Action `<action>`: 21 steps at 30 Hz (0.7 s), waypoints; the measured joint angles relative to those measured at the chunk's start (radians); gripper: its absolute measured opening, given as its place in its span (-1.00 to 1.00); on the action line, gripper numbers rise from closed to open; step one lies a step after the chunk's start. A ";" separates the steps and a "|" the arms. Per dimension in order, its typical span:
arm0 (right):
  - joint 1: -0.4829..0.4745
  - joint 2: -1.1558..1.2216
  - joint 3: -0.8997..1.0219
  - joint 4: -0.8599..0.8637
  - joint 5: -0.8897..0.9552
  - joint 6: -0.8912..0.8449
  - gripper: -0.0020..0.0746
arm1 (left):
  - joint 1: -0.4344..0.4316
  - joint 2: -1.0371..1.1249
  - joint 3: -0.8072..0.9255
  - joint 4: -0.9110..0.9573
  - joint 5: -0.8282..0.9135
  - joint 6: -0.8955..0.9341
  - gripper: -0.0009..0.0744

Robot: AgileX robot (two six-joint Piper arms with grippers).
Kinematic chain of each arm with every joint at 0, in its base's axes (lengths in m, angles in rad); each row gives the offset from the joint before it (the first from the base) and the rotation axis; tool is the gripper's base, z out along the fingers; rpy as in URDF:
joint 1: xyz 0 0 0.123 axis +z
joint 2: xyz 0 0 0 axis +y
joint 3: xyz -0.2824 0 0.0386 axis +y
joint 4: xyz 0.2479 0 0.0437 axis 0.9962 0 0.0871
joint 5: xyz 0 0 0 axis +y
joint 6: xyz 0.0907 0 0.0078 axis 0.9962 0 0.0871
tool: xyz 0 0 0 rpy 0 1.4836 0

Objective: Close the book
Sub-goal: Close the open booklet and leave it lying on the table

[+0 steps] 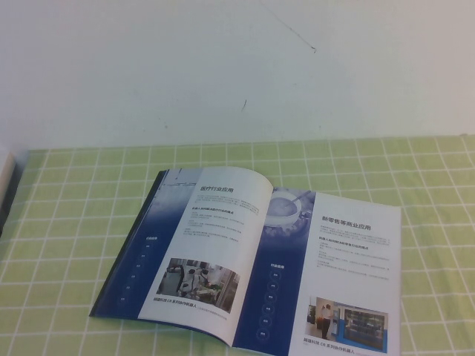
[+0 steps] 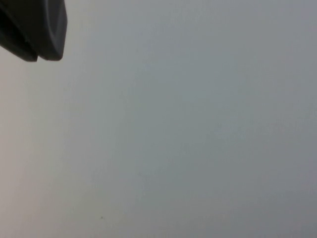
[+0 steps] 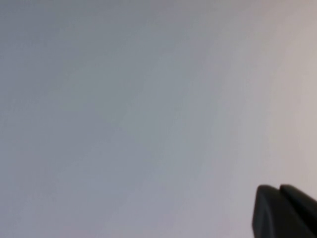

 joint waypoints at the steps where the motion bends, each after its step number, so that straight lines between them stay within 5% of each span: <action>1: 0.000 0.000 0.000 0.001 0.005 0.000 -0.95 | 0.000 0.000 0.000 0.003 0.008 -0.005 -0.99; 5: 0.000 0.000 -0.031 0.005 0.160 0.002 -0.95 | 0.000 0.000 -0.007 0.051 0.175 -0.072 -0.99; 11: 0.000 0.041 -0.291 0.005 0.613 0.006 -0.95 | 0.000 0.027 -0.163 0.126 0.681 -0.306 -0.99; 21: 0.000 0.414 -0.513 0.025 0.882 0.067 -0.95 | -0.058 0.407 -0.314 0.129 0.939 -0.442 -0.99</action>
